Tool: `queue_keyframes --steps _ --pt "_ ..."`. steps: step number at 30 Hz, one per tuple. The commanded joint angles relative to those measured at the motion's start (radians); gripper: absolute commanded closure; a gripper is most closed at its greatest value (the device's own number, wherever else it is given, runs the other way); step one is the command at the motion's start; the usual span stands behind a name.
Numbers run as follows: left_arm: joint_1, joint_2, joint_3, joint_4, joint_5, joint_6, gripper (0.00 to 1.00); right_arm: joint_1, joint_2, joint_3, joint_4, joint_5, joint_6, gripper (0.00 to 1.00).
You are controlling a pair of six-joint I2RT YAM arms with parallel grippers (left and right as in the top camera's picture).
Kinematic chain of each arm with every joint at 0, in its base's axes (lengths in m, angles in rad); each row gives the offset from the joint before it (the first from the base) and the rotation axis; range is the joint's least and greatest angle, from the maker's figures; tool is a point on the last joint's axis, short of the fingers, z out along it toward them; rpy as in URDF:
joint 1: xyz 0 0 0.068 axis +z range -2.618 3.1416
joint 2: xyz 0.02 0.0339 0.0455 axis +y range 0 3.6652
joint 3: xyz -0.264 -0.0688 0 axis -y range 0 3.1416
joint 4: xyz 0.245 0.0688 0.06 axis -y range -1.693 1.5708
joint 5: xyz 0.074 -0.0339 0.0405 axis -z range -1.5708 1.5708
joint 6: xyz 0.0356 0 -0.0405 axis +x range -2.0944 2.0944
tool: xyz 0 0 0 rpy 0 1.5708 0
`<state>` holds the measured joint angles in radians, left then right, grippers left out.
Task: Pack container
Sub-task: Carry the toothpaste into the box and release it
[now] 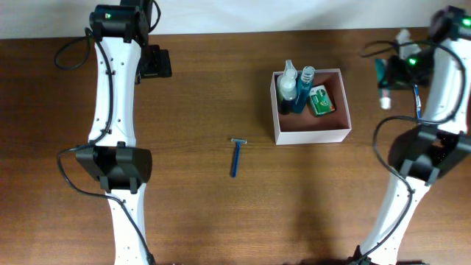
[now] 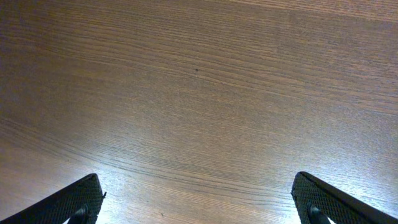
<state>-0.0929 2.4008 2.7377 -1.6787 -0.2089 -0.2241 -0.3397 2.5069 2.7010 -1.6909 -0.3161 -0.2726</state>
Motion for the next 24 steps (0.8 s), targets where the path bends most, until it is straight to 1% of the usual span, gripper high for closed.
queue_keyframes --steps 1,4,7,8,16,20,22,24 --pt "0.002 -0.026 -0.002 0.002 0.004 0.016 0.01 0.1 -0.023 0.028 -0.008 -0.062 0.039 0.85" --pt "0.002 -0.026 -0.002 0.002 0.004 0.016 0.01 0.185 -0.023 0.024 -0.008 -0.061 0.046 0.85" --pt "0.002 -0.026 -0.002 0.002 0.004 0.016 0.01 0.224 -0.023 0.024 -0.008 -0.011 0.046 0.84" --pt "0.002 -0.026 -0.002 0.002 0.004 0.016 0.01 0.231 -0.023 0.024 -0.008 -0.005 0.046 0.81" --pt "0.002 -0.026 -0.002 0.002 0.004 0.016 0.01 0.241 -0.023 0.024 -0.008 -0.005 0.069 0.8" --pt "0.002 -0.026 -0.002 0.002 0.004 0.016 0.01 0.241 -0.021 0.024 -0.008 -0.005 0.069 0.78" --pt "0.002 -0.026 -0.002 0.002 0.004 0.016 0.01 0.241 -0.02 0.024 -0.008 -0.004 0.069 0.74" --pt "0.002 -0.026 -0.002 0.002 0.004 0.016 0.01 0.241 -0.02 0.025 0.002 0.018 0.069 0.66"
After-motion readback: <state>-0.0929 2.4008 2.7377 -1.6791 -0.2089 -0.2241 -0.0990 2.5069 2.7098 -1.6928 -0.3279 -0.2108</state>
